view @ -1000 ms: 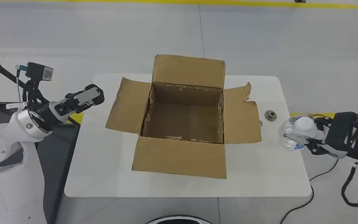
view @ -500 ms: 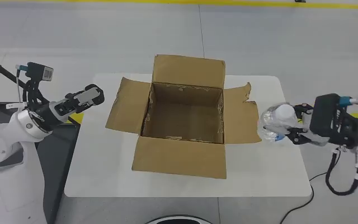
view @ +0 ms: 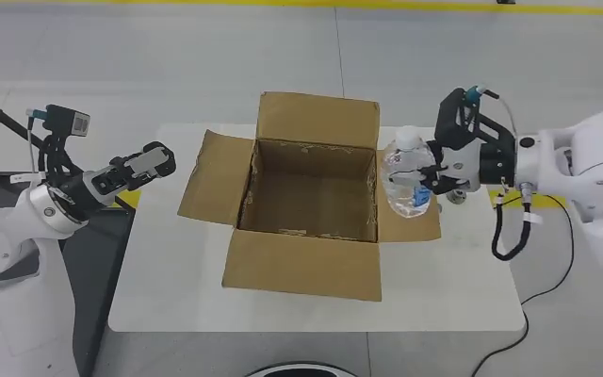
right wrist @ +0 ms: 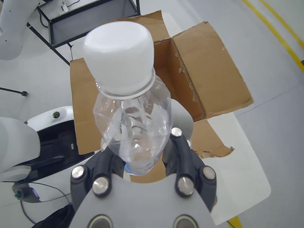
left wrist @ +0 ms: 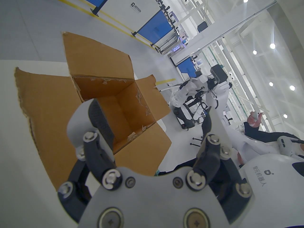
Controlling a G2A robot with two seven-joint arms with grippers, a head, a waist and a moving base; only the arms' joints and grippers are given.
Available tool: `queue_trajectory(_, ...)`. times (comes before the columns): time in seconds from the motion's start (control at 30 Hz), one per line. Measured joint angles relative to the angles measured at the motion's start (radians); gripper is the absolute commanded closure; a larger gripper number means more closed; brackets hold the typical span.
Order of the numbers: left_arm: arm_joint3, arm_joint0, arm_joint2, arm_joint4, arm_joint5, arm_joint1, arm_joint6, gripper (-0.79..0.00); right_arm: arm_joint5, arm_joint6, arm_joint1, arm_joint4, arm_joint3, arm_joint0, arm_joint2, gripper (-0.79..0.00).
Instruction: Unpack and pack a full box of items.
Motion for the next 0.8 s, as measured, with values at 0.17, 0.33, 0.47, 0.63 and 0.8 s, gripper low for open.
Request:
queue_trajectory(0.17,0.000,0.000,0.000,0.000,0.000,0.000,0.000,-0.785,-0.002,-0.001,0.001,-0.002,-0.003,-0.004,0.007,0.000)
queue_trajectory(0.33,0.000,0.000,0.000,0.000,0.000,0.000,0.000,-0.785,-0.001,-0.003,0.001,-0.002,-0.003,-0.005,0.006,0.000)
queue_trajectory(0.47,0.000,0.000,0.000,0.000,0.000,0.000,0.000,-0.785,0.069,-0.038,-0.007,0.007,-0.007,-0.030,-0.020,0.000)
queue_trajectory(0.63,0.000,0.000,0.000,0.000,0.000,0.000,0.000,-0.785,0.220,-0.090,-0.055,0.061,0.023,0.029,-0.112,0.000)
queue_trajectory(0.8,0.000,0.000,0.000,0.000,0.000,0.000,0.000,-0.785,0.334,-0.084,-0.130,0.121,0.086,0.136,-0.244,0.000)
